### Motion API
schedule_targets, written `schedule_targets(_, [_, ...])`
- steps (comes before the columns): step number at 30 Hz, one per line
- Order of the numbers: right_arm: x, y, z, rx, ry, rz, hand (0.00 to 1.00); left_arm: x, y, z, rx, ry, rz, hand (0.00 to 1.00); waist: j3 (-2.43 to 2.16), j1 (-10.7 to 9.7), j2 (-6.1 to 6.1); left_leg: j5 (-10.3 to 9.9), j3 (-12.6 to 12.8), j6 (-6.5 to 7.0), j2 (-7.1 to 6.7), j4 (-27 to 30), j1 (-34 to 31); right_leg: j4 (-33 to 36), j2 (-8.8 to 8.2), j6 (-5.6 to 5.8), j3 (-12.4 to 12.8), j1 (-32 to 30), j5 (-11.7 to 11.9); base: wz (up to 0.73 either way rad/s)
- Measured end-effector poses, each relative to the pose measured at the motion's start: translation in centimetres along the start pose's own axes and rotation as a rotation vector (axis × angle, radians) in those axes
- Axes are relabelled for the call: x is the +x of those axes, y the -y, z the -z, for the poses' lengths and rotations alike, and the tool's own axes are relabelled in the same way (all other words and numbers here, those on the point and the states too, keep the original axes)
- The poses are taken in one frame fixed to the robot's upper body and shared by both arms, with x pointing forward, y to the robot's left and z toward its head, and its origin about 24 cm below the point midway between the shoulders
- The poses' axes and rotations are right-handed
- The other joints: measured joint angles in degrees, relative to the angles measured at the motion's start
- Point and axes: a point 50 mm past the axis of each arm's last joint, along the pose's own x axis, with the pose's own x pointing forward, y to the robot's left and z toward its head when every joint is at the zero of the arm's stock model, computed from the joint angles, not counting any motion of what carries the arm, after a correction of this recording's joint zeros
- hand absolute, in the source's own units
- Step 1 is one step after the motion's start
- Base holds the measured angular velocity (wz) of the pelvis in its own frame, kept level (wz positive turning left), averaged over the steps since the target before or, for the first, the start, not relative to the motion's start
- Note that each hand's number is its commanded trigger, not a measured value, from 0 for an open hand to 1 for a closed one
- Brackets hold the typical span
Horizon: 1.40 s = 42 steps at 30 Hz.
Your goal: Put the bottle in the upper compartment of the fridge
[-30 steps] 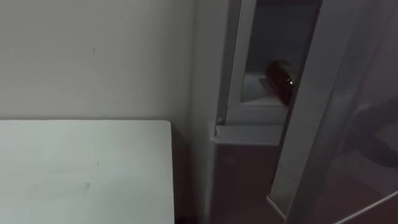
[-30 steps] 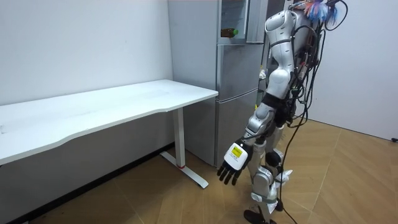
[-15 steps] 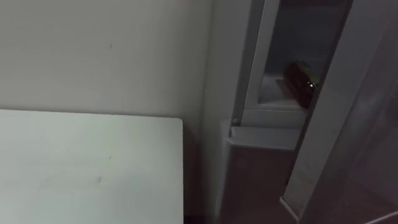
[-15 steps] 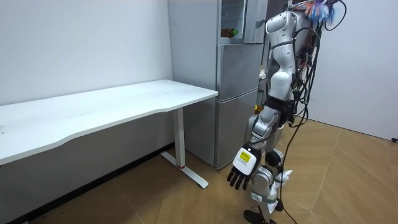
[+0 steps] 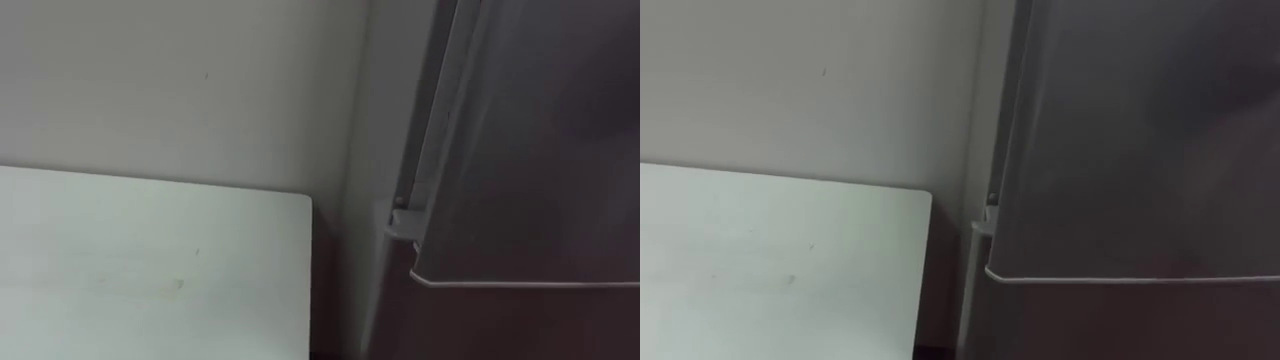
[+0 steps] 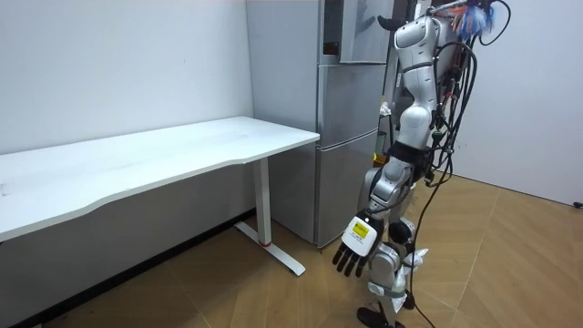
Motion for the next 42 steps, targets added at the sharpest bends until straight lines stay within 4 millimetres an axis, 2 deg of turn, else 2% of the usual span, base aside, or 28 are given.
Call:
schedule_targets(2, [-0.1, -0.2, 0.0, 0.003, -0.002, -0.025, 0.00, 0.2, 0.0, -0.4, 0.000, 0.003, 0.002, 0.00, 0.00, 0.33, 0.13, 0.00, -0.07, 0.00, -0.02, 0.01, 0.19, 0.01, -0.02, 0.06, -0.26, 0.12, -0.04, 0.10])
schedule_targets(4, [-0.4, -0.7, -0.1, 0.015, -0.006, -0.071, 0.00, 0.4, 0.0, -1.0, 0.000, 0.011, 0.010, 0.00, 0.18, 1.25, 0.40, 0.00, -0.04, 0.00, -0.01, 0.00, 0.19, 0.00, -0.08, 0.05, -0.23, 0.09, -0.04, 0.00])
schedule_targets(8, [-0.8, -1.4, -0.1, 0.029, -0.016, -0.131, 0.00, 0.5, -0.3, -1.4, 0.005, 0.021, 0.021, 0.00, 0.44, 1.62, 1.02, 0.00, 0.10, 0.00, -0.01, -0.20, 0.53, 0.06, -0.05, 0.05, -0.07, 0.22, -0.05, -0.01])
schedule_targets(14, [-1.5, -2.5, 0.4, 0.037, -0.044, -0.192, 0.00, 0.6, -1.2, -1.5, 0.051, 0.030, 0.003, 0.00, 0.40, 1.91, 1.30, 0.01, -0.29, 0.01, -0.14, -0.25, 0.50, 0.09, -0.10, 0.04, -0.16, 0.64, -0.06, 0.00])
schedule_targets(22, [-2.0, -3.4, 1.3, 0.013, -0.089, -0.265, 0.00, 0.6, -0.9, -1.5, 0.100, 0.024, 0.013, 0.00, 0.31, 3.15, 1.71, 0.02, -1.31, 0.04, -0.20, -0.02, 0.40, -0.03, -0.30, 0.05, -1.03, 1.15, -0.06, 0.06])
schedule_targets(25, [-2.2, -3.9, 1.2, 0.019, -0.094, -0.288, 0.00, 0.5, -0.9, -1.3, 0.109, 0.019, 0.011, 0.00, 0.12, 3.22, 2.05, 0.04, -1.43, 0.02, -0.37, -0.02, 0.34, -0.03, -0.28, 0.04, -1.18, 1.13, -0.07, 0.02])
schedule_targets(30, [-2.1, -4.4, 1.7, 0.005, -0.111, -0.303, 0.00, 0.5, -1.1, -1.8, 0.125, 0.037, 0.001, 0.00, 0.09, 3.18, 2.15, 0.04, -1.54, 0.02, -0.45, 0.11, 0.42, -0.03, -0.34, 0.04, -1.32, 1.11, -0.10, 0.00])
schedule_targets(35, [-2.2, -5.7, 2.6, 0.001, -0.141, -0.325, 0.00, 0.4, -1.3, -2.8, 0.132, 0.073, 0.006, 0.00, 0.11, 3.56, 2.14, 0.04, -1.17, 0.02, -0.11, 0.22, 0.86, 0.07, -0.37, 0.04, -0.96, 1.20, -0.09, -0.04])
schedule_targets(42, [-2.4, -6.1, 3.6, -0.025, -0.168, -0.335, 0.00, 0.4, -1.3, -3.3, 0.139, 0.084, 0.021, 0.00, 0.13, 4.51, 1.96, 0.06, -1.49, 0.07, -0.12, 1.27, 0.43, 0.20, -0.50, -0.05, -1.21, 1.16, 0.12, 0.00])
